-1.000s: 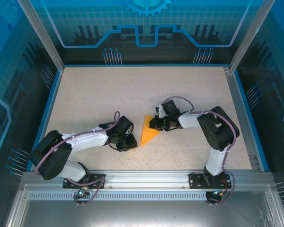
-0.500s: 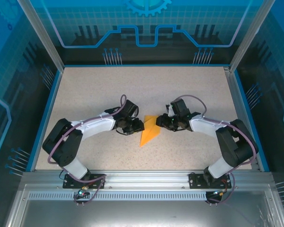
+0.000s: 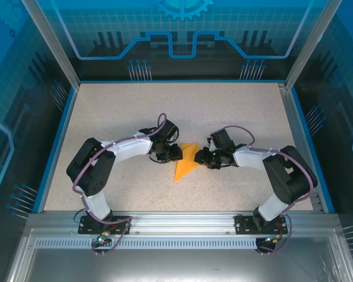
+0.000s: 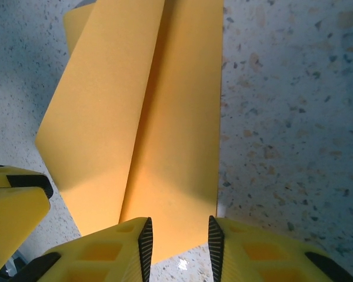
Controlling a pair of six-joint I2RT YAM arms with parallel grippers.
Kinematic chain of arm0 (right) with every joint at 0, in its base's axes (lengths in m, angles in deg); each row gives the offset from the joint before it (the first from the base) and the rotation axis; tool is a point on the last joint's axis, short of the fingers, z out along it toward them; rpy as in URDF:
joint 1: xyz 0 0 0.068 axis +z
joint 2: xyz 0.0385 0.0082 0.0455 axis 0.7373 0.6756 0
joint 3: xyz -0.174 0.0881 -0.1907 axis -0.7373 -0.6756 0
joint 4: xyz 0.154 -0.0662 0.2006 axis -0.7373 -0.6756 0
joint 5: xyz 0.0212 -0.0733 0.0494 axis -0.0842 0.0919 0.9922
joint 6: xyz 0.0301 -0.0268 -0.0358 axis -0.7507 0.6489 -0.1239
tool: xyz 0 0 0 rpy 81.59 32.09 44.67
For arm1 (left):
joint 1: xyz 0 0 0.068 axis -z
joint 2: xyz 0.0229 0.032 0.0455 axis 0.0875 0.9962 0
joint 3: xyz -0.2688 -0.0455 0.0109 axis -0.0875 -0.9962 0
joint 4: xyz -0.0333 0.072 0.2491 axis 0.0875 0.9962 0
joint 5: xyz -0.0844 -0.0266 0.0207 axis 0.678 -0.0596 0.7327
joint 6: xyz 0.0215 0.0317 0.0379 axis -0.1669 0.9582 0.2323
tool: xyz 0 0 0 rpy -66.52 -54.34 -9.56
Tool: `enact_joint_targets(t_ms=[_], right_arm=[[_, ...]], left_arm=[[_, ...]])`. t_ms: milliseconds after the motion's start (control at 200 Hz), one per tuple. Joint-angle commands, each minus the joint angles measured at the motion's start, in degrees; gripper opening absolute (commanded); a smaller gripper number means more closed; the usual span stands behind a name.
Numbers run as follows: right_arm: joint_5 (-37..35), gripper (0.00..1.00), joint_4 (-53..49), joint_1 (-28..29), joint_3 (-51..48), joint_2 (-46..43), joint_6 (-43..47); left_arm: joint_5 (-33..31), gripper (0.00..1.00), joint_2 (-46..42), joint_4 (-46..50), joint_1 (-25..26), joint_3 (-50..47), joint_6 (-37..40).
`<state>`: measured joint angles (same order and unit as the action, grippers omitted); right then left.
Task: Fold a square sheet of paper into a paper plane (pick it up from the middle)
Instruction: Fourth fold the wing at the center of the table.
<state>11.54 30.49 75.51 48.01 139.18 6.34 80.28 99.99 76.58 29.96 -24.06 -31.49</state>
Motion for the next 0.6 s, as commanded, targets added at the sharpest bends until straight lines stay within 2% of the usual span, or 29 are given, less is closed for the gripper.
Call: enact_joint_targets(t_ms=[0, 595], right_arm=[[-0.7, 0.33, -0.1, 1.1, -0.7, 1.7, -1.2], [3.4, 0.31, 4.4, 1.9, 3.0, 5.3, -3.7]], left_arm=[[-0.2, 0.32, 1.8, 2.2, -0.2, 1.5, 1.6], [0.7, 0.25, 6.4, 2.8, 0.0, 1.9, 2.3]])
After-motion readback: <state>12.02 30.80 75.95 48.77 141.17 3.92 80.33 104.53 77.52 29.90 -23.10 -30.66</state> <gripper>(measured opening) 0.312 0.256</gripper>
